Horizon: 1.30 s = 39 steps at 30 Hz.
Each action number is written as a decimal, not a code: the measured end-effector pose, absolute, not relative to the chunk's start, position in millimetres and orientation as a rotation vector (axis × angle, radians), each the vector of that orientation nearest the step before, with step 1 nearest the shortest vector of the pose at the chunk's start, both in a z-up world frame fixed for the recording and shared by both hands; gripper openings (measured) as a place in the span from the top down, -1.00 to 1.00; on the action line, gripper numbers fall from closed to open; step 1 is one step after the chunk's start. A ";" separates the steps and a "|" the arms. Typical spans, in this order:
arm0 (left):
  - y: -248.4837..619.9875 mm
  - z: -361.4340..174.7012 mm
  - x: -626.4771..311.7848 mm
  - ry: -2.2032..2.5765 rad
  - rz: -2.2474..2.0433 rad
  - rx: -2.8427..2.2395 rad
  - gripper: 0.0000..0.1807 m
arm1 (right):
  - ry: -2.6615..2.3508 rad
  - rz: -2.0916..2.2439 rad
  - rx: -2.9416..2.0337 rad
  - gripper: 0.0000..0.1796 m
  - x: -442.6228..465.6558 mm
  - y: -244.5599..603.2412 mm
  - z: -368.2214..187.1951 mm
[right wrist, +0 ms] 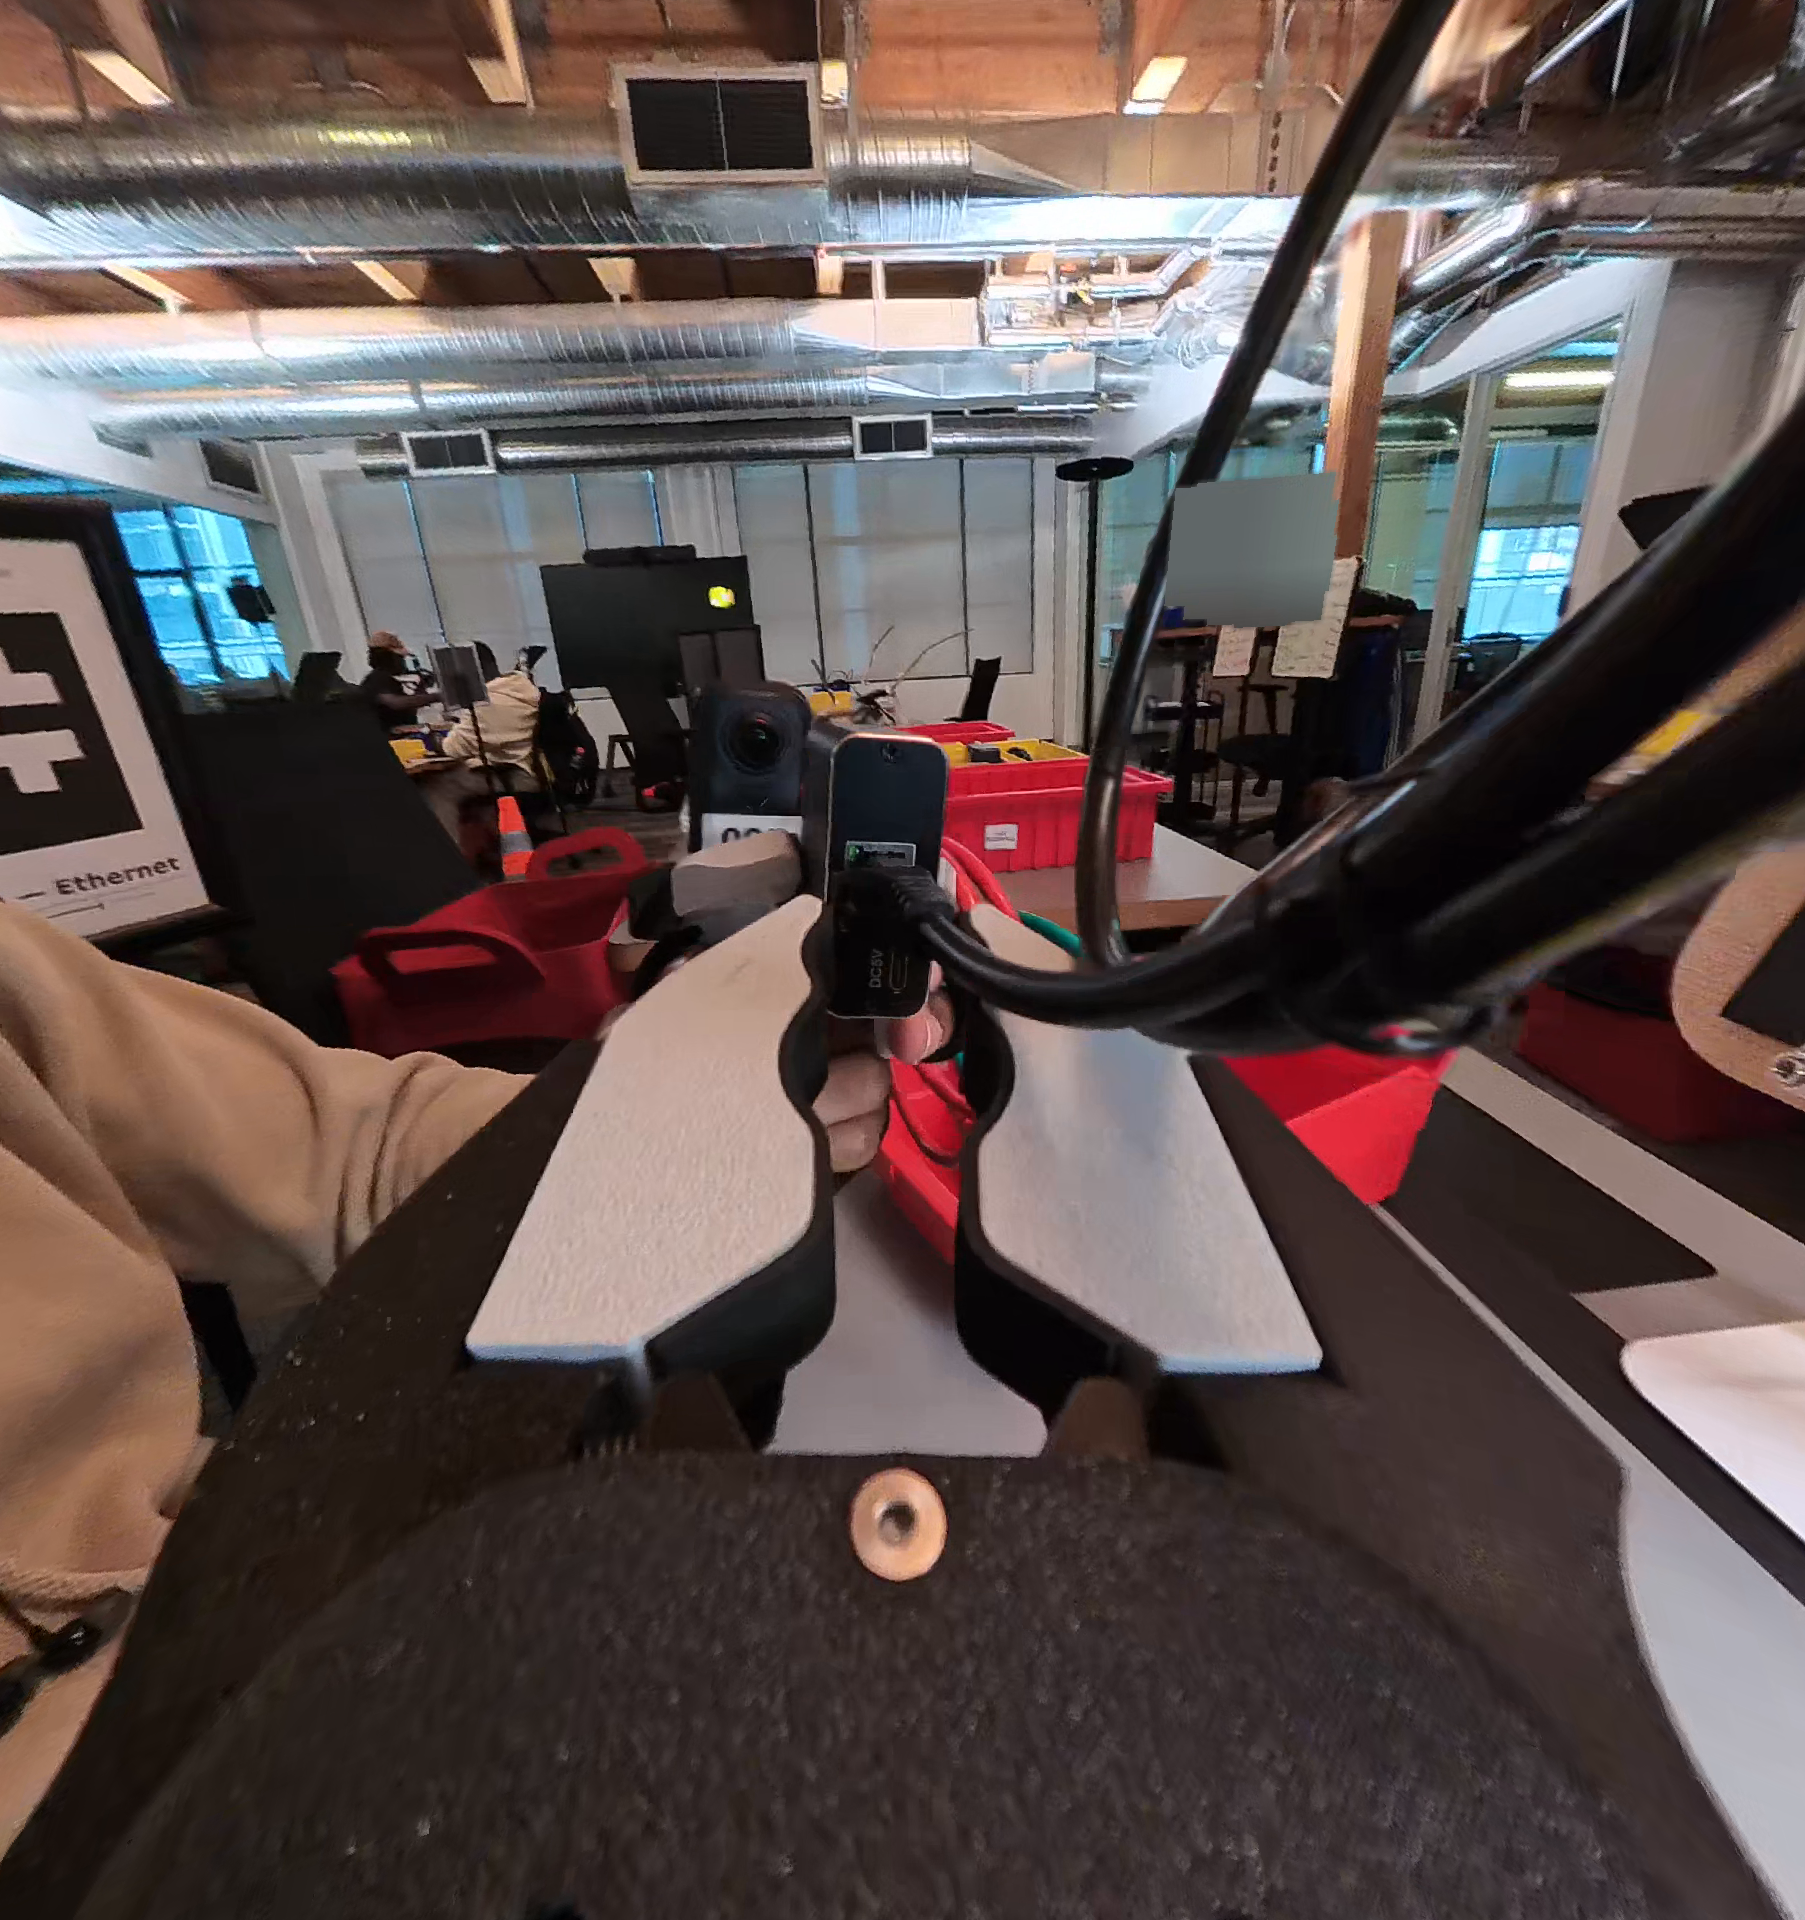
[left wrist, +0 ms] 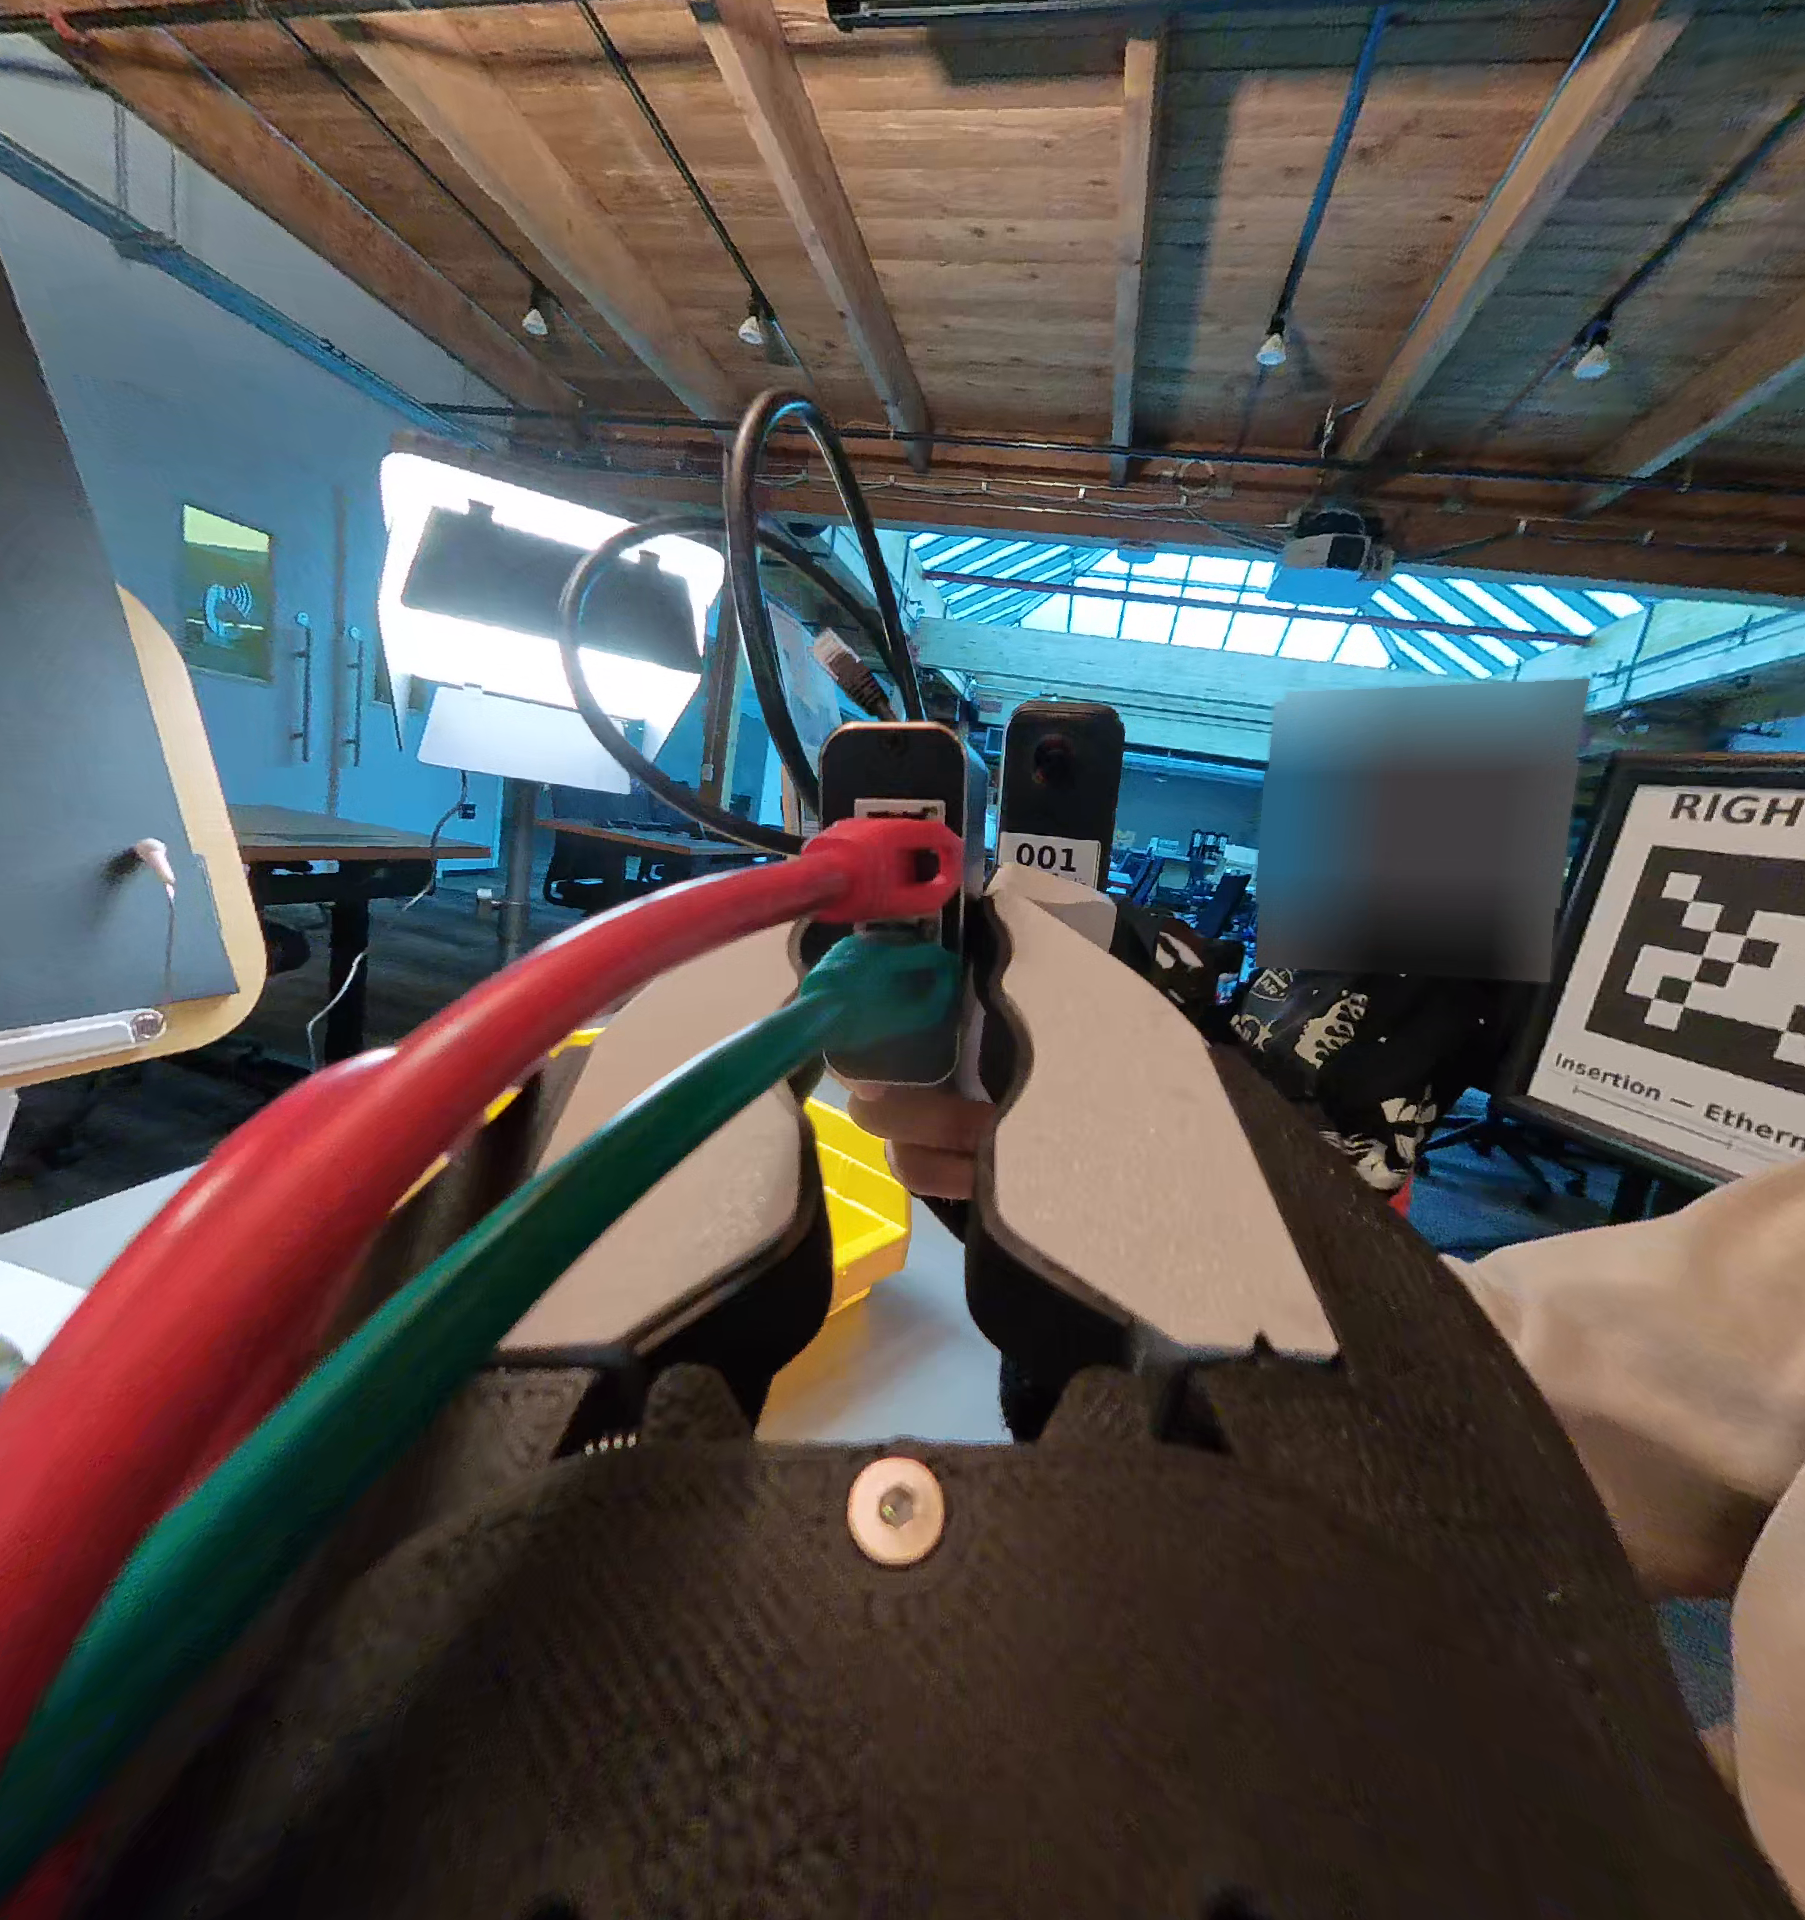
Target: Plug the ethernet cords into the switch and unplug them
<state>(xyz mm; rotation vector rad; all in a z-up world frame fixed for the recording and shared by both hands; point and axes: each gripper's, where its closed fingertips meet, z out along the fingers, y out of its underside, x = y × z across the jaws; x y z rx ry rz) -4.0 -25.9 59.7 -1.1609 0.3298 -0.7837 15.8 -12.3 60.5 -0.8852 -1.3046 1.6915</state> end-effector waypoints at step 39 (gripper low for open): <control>-41.3 74.6 -3.4 0.361 -0.586 -1.089 0.70 | -1.118 1.554 -0.780 0.86 21.5 -17.3 80.2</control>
